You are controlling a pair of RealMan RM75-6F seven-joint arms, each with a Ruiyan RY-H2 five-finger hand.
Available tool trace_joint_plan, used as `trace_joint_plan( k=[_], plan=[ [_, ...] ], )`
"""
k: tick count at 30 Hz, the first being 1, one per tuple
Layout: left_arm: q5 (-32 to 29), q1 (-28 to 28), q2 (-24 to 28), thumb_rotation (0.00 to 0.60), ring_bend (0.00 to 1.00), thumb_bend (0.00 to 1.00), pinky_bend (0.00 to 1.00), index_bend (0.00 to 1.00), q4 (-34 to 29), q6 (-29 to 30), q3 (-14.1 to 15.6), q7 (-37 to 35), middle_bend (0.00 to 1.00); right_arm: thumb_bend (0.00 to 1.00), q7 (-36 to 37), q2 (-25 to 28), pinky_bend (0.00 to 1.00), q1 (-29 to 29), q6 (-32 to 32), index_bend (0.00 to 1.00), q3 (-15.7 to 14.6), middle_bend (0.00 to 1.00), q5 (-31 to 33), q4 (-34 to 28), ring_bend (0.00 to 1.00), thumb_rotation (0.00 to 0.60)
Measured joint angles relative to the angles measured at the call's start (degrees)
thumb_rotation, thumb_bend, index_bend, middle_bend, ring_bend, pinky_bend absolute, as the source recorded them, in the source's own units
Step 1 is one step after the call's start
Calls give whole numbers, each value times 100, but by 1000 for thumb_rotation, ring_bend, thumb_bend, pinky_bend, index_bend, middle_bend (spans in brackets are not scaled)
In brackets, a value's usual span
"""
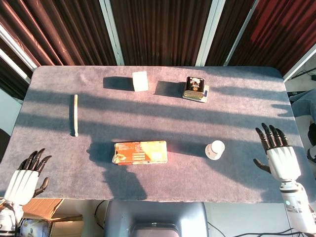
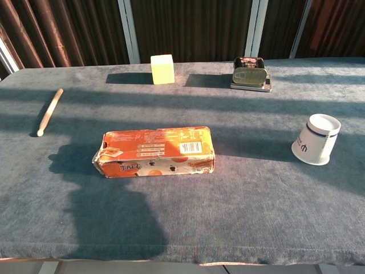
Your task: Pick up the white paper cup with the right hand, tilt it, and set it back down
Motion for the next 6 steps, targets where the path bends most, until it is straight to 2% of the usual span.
trace_joint_plan(
  k=[6],
  plan=[
    [-11,-8,-18,600,0,406,220,182,-10,-2,-4,58,0,300,24,210,247,9,-289,119,-57,133,101,-336,86,600]
  ],
)
